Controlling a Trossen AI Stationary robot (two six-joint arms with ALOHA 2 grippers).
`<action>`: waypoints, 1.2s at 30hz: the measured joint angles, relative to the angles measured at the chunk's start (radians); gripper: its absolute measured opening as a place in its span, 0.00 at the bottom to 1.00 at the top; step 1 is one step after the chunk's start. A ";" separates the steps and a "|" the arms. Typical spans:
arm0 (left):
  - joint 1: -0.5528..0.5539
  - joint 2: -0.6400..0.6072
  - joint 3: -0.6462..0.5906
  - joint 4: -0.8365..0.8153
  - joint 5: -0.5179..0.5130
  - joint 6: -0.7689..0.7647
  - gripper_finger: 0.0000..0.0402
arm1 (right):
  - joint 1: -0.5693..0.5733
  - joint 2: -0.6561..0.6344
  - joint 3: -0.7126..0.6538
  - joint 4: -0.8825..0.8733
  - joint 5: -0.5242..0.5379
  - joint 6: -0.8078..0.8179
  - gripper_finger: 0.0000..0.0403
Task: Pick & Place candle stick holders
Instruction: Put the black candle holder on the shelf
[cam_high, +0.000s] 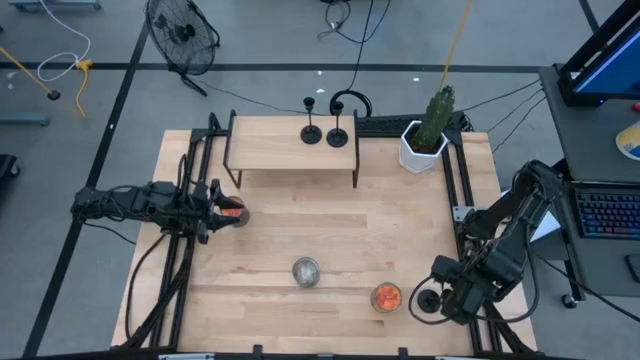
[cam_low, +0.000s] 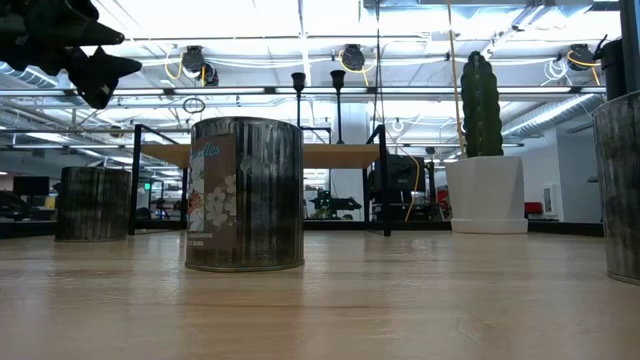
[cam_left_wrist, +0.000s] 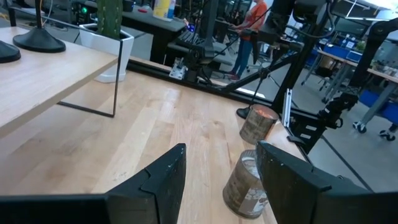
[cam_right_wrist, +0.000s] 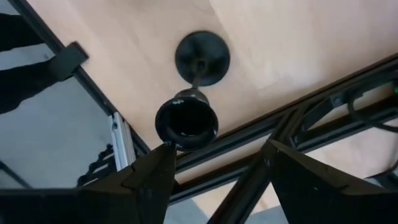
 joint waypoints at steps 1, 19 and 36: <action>0.000 0.000 0.000 0.001 0.000 0.000 0.50 | 0.000 -0.005 -0.002 0.001 0.000 0.009 0.59; 0.000 0.000 0.000 0.001 0.000 -0.022 0.50 | 0.001 -0.055 -0.093 0.081 0.074 0.073 0.58; 0.000 0.000 0.000 0.000 0.000 -0.048 0.50 | -0.001 -0.061 -0.210 0.229 0.070 0.063 0.23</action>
